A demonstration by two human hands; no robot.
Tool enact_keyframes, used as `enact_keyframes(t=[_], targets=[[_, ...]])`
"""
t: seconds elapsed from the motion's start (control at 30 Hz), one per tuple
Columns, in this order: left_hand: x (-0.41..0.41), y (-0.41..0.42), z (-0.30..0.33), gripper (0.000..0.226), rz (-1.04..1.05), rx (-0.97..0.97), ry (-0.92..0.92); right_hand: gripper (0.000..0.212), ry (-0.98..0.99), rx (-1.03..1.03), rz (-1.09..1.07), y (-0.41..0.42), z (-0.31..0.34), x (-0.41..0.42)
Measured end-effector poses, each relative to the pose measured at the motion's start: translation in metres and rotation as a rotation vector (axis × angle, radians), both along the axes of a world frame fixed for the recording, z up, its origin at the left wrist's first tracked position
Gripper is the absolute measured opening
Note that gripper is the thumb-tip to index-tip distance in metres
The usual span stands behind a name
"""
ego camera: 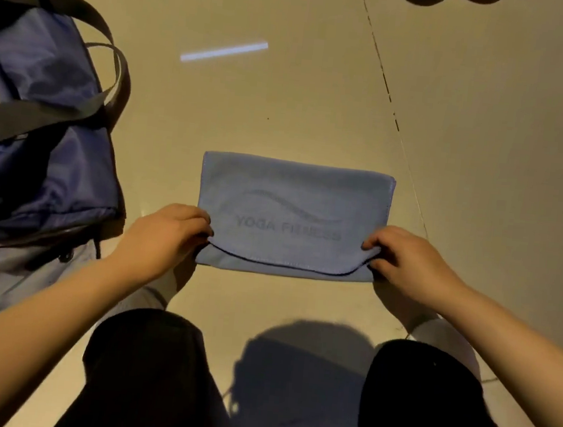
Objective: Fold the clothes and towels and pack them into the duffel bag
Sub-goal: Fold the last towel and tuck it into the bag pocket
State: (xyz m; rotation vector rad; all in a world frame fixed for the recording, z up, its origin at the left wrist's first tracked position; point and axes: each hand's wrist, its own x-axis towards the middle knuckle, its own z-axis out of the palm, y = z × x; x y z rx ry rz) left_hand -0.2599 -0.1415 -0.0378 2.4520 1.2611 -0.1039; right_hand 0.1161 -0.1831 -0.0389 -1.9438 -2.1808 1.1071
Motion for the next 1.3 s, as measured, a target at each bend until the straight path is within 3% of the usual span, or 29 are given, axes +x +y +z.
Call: enact_keyframes(t=[0.17, 0.27, 0.4, 0.5, 0.63, 0.8, 0.93, 1.0, 1.07, 1.13, 1.2, 1.3], targets=[[0.004, -0.013, 0.018, 0.036, 0.119, 0.173, -0.071, 0.014, -0.077, 0.221, 0.025, -0.011, 0.013, -0.01], [-0.001, -0.027, 0.022, 0.038, 0.061, 0.221, -0.081, 0.012, -0.125, 0.318, 0.069, -0.025, 0.023, -0.009], [-0.002, -0.043, 0.003, 0.022, -0.072, 0.192, -0.018, 0.017, -0.199, 0.263, 0.138, -0.041, 0.006, -0.003], [0.003, -0.052, -0.011, 0.034, -0.026, 0.156, 0.023, 0.027, -0.334, 0.298, 0.257, -0.048, -0.009, -0.004], [0.008, -0.05, -0.014, 0.041, -0.099, 0.262, 0.089, 0.019, -0.588, 0.553, 0.431, -0.047, -0.007, -0.015], [0.004, -0.044, -0.011, 0.044, -0.172, 0.285, 0.137, 0.021, -0.622, 0.605, 0.553, -0.036, -0.01, -0.015], [0.003, -0.046, 0.002, 0.032, -0.056, 0.076, -0.009, 0.005, -0.39, 0.302, 0.417, -0.033, 0.013, -0.017], [-0.002, -0.048, 0.025, 0.024, 0.106, -0.17, -0.163, 0.007, -0.269, -0.041, 0.246, -0.034, 0.037, -0.011], [-0.01, -0.045, 0.058, 0.033, 0.286, -0.483, -0.363, 0.013, -0.042, -0.211, 0.091, -0.039, 0.068, 0.0], [-0.019, -0.036, 0.089, 0.044, 0.385, -0.69, -0.593, 0.02, 0.243, -0.261, -0.108, -0.041, 0.1, 0.009], [-0.027, -0.025, 0.111, 0.059, 0.404, -0.753, -0.736, 0.038, 0.481, -0.251, -0.247, -0.039, 0.123, 0.017], [-0.018, -0.003, 0.118, 0.046, 0.412, -0.769, -0.654, 0.039, 0.463, -0.227, -0.277, -0.026, 0.126, 0.018]])
